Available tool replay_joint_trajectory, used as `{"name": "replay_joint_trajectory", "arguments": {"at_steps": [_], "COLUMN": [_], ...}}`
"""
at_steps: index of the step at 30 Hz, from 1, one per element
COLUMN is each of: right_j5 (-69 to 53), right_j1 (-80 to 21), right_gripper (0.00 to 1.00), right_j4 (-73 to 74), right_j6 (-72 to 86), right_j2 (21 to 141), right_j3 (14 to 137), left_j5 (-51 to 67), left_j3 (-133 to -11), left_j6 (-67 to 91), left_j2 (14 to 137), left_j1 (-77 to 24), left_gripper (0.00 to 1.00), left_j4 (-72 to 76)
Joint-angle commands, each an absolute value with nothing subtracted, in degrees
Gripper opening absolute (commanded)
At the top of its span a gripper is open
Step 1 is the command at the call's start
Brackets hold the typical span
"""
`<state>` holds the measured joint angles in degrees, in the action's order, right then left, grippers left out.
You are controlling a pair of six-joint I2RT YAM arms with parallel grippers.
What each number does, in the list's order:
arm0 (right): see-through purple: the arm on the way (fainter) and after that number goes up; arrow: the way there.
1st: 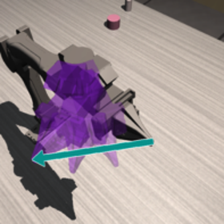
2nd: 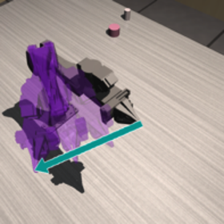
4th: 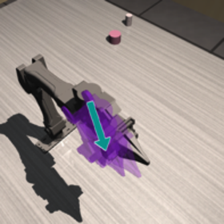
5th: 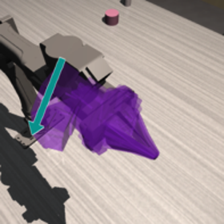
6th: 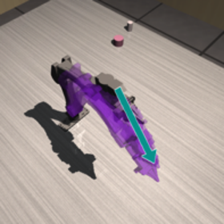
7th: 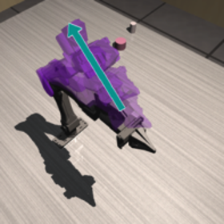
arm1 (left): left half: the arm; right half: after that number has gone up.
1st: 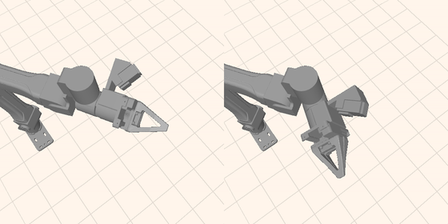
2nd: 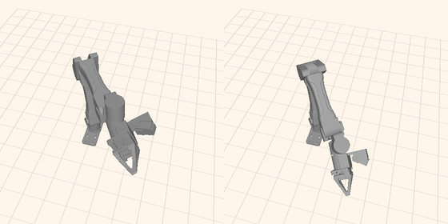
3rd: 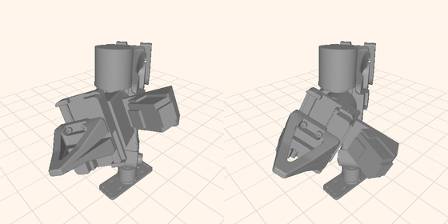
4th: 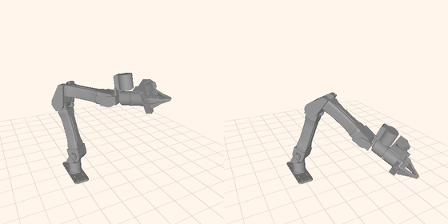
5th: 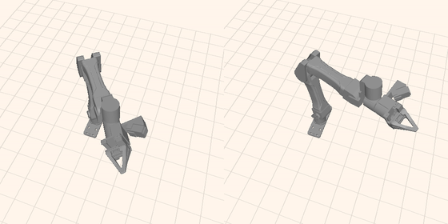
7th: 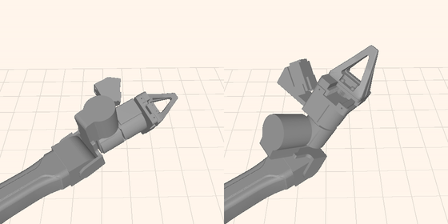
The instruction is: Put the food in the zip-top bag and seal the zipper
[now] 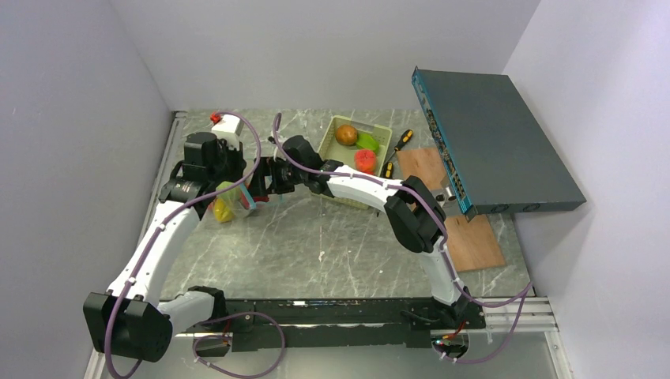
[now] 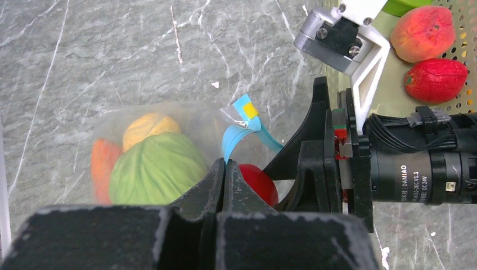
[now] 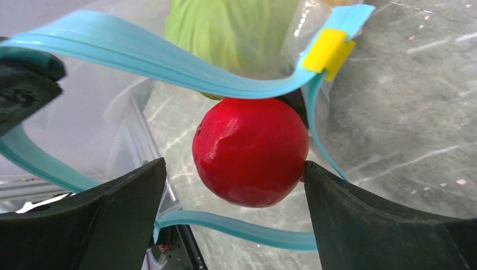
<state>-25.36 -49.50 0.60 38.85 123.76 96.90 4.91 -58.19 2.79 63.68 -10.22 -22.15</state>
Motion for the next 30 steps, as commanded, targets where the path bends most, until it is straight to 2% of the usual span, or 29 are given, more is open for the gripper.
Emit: {"name": "replay_joint_trajectory", "arguments": {"at_steps": [1, 11, 14, 17, 19, 22, 27, 29, 30], "right_j5": [-22.54, -14.3, -12.83, -14.34, -15.93, -16.46, -17.39, -17.95, -18.25], "right_j1": [-49.56, -46.92, -45.6, -45.42, -45.46, -45.48, -45.74, -45.87, -45.88], "right_gripper": [0.93, 0.92, 0.82, 0.65, 0.59, 0.53, 0.51, 0.46, 0.41], "right_j4": [3.78, 9.27, 8.5, 8.03, 7.99, 7.18, 5.78, 5.21, 4.99], "right_j6": [35.12, 32.29, 33.48, 33.0, 33.25, 33.8, 33.95, 34.58, 35.0], "right_j2": [120.79, 111.01, 110.13, 111.96, 114.5, 117.0, 120.35, 121.46, 121.83], "right_j3": [98.96, 90.48, 87.52, 88.33, 89.85, 91.18, 92.78, 93.3, 93.42], "left_j5": [4.18, 3.53, 3.45, 3.26, 3.27, 3.09, 3.31, 3.36, 3.28], "left_j3": [-58.55, -58.36, -58.38, -58.2, -58.2, -58.23, -58.04, -58.29, -58.32], "left_j6": [3.78, 3.82, 3.78, 3.78, 3.78, 3.69, 3.76, 3.76, 3.73], "left_j2": [61.99, 61.04, 60.91, 60.65, 60.62, 60.64, 60.55, 60.76, 60.83], "left_j1": [-10.46, -10.46, -10.46, -10.46, -10.46, -10.46, -10.46, -10.42, -10.45], "left_gripper": [0.0, 0.0, 0.0, 0.0, 0.0, 0.0, 0.0, 0.0, 0.0], "left_j4": [-20.65, -20.47, -20.48, -20.32, -20.41, -20.43, -20.27, -20.42, -20.46]}}
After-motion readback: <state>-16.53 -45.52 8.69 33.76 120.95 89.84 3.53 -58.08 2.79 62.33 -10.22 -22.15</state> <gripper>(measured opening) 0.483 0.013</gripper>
